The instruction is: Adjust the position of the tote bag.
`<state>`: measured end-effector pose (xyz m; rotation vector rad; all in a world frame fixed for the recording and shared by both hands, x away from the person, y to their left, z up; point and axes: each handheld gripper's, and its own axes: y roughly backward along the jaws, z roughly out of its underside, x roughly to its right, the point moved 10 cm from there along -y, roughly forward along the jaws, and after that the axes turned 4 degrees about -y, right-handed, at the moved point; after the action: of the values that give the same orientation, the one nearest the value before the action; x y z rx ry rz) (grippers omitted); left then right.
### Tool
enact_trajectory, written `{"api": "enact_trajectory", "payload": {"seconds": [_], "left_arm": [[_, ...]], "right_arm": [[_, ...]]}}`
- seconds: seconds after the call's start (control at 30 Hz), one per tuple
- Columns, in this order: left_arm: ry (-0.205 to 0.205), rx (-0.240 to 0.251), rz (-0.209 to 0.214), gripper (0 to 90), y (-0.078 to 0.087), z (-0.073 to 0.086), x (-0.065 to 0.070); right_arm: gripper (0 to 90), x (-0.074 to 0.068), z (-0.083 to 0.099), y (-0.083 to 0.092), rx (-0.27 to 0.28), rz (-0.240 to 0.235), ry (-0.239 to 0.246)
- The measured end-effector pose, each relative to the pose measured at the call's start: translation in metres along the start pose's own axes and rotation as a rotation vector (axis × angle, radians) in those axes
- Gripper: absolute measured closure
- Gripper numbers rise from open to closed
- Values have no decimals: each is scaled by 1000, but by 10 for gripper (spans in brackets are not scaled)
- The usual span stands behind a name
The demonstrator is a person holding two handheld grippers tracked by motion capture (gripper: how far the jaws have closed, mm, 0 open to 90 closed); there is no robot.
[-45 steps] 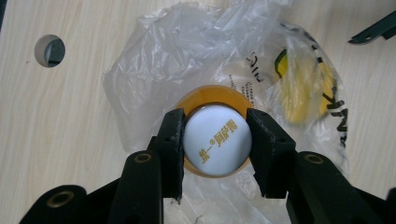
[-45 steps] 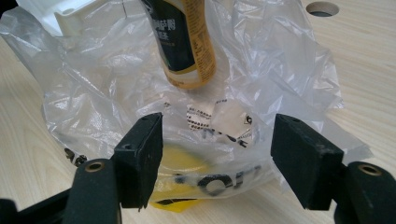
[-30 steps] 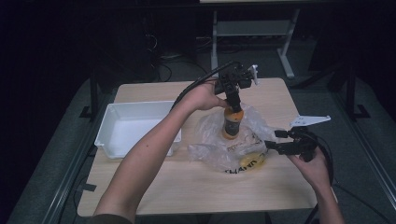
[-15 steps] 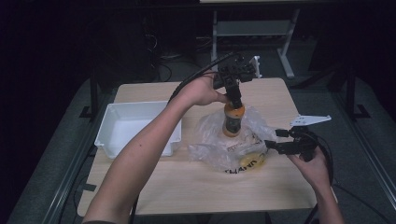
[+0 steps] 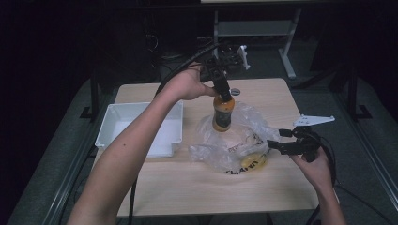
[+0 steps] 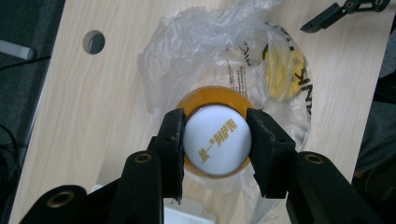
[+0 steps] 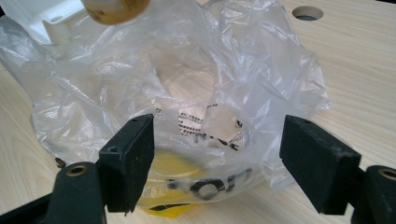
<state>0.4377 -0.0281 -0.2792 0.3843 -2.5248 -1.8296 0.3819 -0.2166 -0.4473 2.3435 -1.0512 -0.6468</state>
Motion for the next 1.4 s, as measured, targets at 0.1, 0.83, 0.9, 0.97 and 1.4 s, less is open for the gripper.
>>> {"api": "enact_trajectory", "payload": {"seconds": [0.1, 0.83, 0.9, 0.97, 1.4], "left_arm": [[8, 3, -8, 592, 8, 5, -3], [84, -22, -21, 592, 43, 53, -23], [90, -30, -16, 593, 42, 57, -23], [94, -43, -23, 592, 42, 60, -24], [153, -52, -48, 593, 51, 87, -38]], "right_arm": [[251, 0, -1, 0, 7, 0, 6], [216, 1, -1, -1, 3, 14, 1], [217, 2, 0, -1, 3, 13, 3], [218, 2, 1, 0, -1, 13, -6], [221, 3, -1, 0, 3, 11, 0]]}}
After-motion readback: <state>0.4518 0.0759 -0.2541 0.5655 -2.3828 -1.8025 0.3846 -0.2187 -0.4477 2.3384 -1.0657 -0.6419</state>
